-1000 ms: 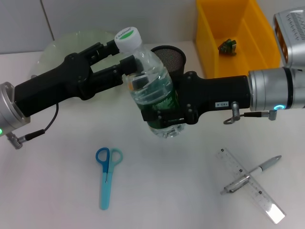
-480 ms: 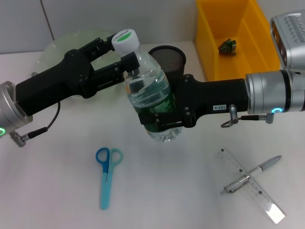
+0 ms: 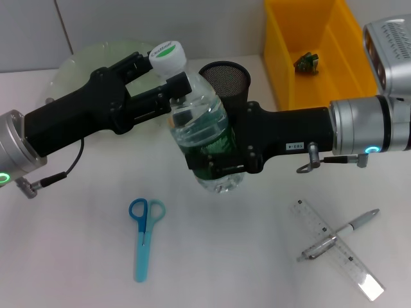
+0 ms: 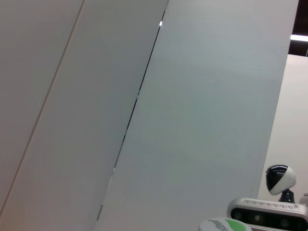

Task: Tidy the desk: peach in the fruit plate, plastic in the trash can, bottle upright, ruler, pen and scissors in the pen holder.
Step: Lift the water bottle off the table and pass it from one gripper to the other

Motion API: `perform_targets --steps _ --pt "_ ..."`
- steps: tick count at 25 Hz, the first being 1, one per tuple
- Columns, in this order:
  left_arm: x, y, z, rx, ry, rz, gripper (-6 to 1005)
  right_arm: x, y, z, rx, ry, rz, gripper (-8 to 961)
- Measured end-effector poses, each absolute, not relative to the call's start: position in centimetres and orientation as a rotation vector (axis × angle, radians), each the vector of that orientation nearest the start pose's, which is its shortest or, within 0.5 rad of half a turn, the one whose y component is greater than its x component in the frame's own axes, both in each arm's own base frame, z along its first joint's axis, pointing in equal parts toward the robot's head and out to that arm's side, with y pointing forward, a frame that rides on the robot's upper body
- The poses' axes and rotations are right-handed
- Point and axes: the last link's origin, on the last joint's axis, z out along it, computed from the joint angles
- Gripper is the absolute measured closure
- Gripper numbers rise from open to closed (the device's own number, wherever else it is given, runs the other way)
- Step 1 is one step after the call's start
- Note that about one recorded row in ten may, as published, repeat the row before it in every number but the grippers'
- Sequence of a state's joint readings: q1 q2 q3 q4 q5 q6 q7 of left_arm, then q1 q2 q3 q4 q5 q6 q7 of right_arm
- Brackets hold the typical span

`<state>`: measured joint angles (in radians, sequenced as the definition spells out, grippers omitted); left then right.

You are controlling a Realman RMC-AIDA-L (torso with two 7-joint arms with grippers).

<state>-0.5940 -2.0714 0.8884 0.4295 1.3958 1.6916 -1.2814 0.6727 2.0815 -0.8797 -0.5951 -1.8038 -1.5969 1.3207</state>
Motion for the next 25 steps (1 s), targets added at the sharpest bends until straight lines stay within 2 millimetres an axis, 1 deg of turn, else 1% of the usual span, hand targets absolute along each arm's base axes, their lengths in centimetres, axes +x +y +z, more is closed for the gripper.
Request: perform_targets --steps 11,14,19,25 --pt "-19.08 33.33 -0.25 -2.577 -0.503 -1.449 156 18.39 34.85 -2.52 -2.910 0.309 0.894 181" --pt "-19.02 33.30 -0.32 -2.584 -0.501 -1.448 416 18.36 34.86 -2.50 -2.909 0.308 0.898 180" --pt "-18.87 33.37 -0.35 -2.589 -0.496 -1.448 485 18.33 34.86 -2.50 -2.908 0.304 0.900 178" --pt "-18.81 33.43 -0.31 -2.593 -0.491 -1.446 518 18.32 34.85 -2.51 -2.909 0.305 0.899 174"
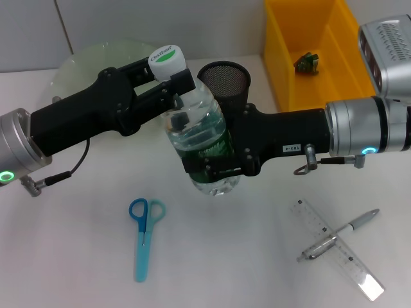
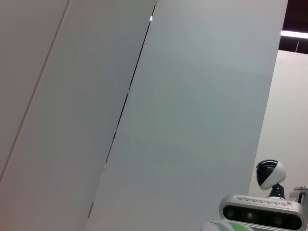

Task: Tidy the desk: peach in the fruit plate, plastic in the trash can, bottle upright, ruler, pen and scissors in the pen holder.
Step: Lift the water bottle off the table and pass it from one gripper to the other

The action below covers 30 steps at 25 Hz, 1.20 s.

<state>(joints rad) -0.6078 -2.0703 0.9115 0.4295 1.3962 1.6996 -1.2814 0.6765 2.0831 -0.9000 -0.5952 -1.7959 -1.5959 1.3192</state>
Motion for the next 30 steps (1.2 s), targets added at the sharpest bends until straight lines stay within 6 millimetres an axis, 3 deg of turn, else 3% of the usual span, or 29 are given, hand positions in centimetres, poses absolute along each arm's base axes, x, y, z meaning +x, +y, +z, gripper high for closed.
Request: perform_targets --steps 21,30 --pt "-18.79 33.49 -0.23 -2.597 -0.496 -1.445 547 17.84 35.03 -2.25 -2.922 0.257 0.884 164" --pt "-18.74 33.55 -0.17 -2.593 -0.493 -1.448 549 17.67 35.17 -2.12 -2.921 0.243 0.880 113"
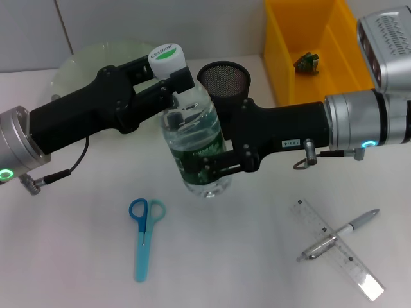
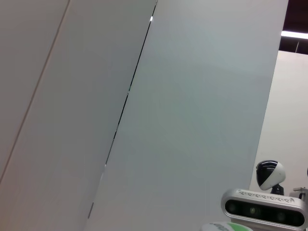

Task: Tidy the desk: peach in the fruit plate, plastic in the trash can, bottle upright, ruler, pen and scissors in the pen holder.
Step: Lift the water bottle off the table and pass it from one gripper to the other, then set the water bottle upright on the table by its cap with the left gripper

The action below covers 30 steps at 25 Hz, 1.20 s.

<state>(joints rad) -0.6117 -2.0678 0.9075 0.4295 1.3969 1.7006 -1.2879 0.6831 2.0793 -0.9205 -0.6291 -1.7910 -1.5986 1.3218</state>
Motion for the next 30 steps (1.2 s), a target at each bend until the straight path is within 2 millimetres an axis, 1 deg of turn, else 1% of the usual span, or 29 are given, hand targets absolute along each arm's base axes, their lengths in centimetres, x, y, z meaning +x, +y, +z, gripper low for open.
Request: perform_targets --steps 16,25,30 --pt "-18.9 33.6 -0.1 -2.585 -0.489 -1.442 548 17.5 35.4 -1.3 -2.931 0.244 0.844 114" --pt "-19.1 33.6 -0.1 -2.577 -0.488 -1.436 549 17.6 35.3 -1.2 -2.952 0.263 0.802 113" --pt "-19.2 33.6 0.0 -2.573 -0.489 -1.430 549 17.8 35.2 -0.6 -2.947 0.270 0.791 113"
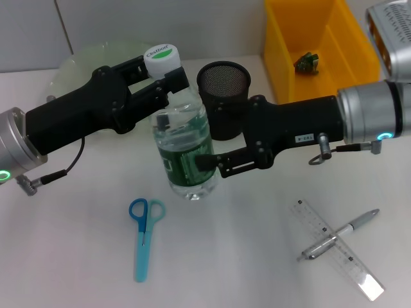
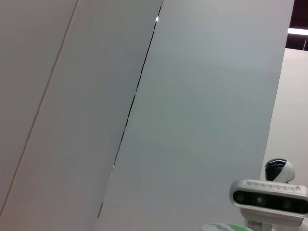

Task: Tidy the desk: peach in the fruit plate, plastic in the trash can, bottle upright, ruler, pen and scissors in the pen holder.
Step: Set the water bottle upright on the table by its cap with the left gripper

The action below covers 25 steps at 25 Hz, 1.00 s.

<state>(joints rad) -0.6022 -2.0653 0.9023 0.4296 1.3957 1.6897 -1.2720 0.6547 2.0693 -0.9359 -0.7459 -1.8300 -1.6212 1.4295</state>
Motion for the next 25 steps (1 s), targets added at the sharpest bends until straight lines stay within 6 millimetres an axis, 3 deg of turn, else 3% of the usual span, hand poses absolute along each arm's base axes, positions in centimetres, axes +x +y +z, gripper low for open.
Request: perform_targets --steps 10,18,25 --pt "-20.3 33.4 0.1 -2.543 -0.498 -1.393 549 18.7 34.8 1.8 -2.886 0.318 0.762 113" --pt "-23.6 32.8 1.2 -2.357 -0.391 -1.286 550 21.2 34.9 5.4 -2.671 0.429 0.824 114" --pt "-25.8 32.7 0.9 -2.242 -0.355 -1.170 550 22.8 35.5 6.4 -2.563 0.506 0.828 114"
